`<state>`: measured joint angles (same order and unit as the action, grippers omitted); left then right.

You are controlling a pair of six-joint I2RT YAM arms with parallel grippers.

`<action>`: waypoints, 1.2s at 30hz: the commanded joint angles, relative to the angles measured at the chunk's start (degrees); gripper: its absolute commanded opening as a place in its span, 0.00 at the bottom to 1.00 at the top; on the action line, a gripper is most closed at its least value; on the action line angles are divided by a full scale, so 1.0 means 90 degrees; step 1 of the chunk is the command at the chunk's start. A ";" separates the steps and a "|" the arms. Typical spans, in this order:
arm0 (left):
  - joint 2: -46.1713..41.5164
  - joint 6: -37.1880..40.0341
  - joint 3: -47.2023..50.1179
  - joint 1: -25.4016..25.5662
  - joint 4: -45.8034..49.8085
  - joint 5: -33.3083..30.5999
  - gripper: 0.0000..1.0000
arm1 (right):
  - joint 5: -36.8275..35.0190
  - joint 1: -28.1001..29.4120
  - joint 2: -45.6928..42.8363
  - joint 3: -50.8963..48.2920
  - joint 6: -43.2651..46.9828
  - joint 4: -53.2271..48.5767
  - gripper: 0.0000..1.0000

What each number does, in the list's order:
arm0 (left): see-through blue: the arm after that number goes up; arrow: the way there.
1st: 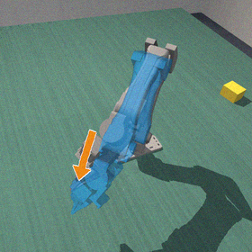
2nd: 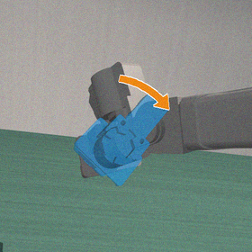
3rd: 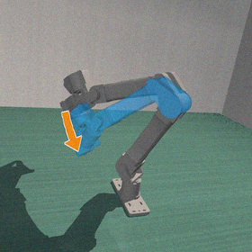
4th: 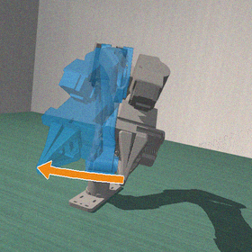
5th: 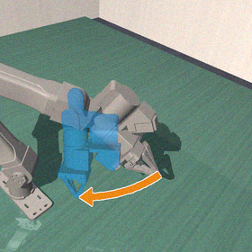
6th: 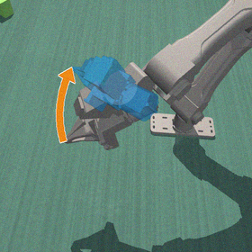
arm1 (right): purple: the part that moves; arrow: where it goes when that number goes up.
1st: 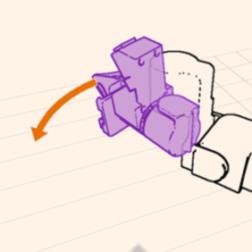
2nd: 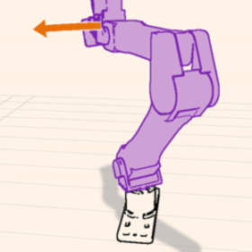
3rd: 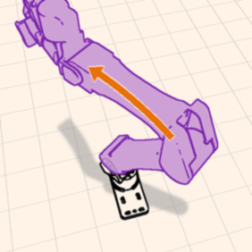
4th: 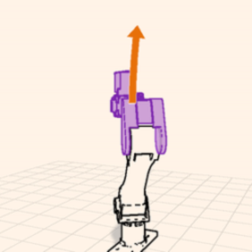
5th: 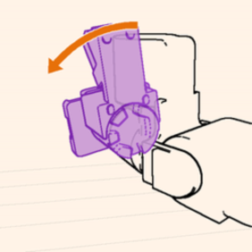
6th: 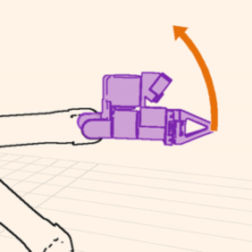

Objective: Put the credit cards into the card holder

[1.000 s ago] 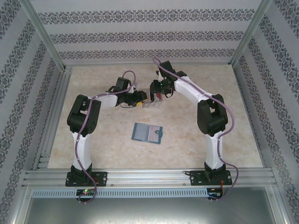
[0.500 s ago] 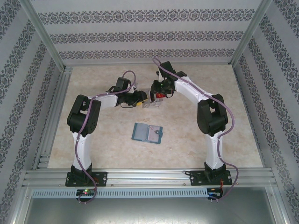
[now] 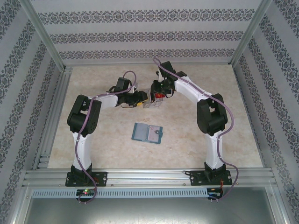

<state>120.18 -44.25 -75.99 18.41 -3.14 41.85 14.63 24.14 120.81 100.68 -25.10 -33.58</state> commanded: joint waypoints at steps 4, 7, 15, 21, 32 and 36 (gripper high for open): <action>0.0045 -0.0071 -0.0122 0.0121 -0.0169 0.0106 0.49 | 0.0142 0.0098 0.0367 0.0121 0.0073 -0.0305 0.30; 0.0035 -0.0088 -0.0122 0.0121 -0.0188 0.0098 0.49 | 0.0132 0.0145 0.0359 0.0112 0.0098 -0.0378 0.30; -0.0157 -0.0109 -0.0115 0.0120 -0.0200 0.0021 0.49 | 0.0132 0.0159 0.0326 0.0166 0.0133 -0.0457 0.30; -0.0209 -0.0126 -0.0073 0.0119 -0.0228 -0.0050 0.49 | 0.0097 0.0179 0.0368 0.0422 0.0198 -0.0604 0.31; -0.0170 -0.0149 -0.0073 0.0116 -0.0261 -0.0035 0.49 | 0.0197 0.0234 0.0445 0.0568 0.0174 -0.0606 0.36; -0.0160 -0.0157 -0.0063 0.0117 -0.0267 -0.0021 0.49 | 0.0304 0.0258 0.0478 0.0634 0.0148 -0.0574 0.37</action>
<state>120.18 -45.32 -75.99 18.44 -3.29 41.58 16.36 25.78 123.55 105.16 -23.99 -36.84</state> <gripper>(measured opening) 0.493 0.367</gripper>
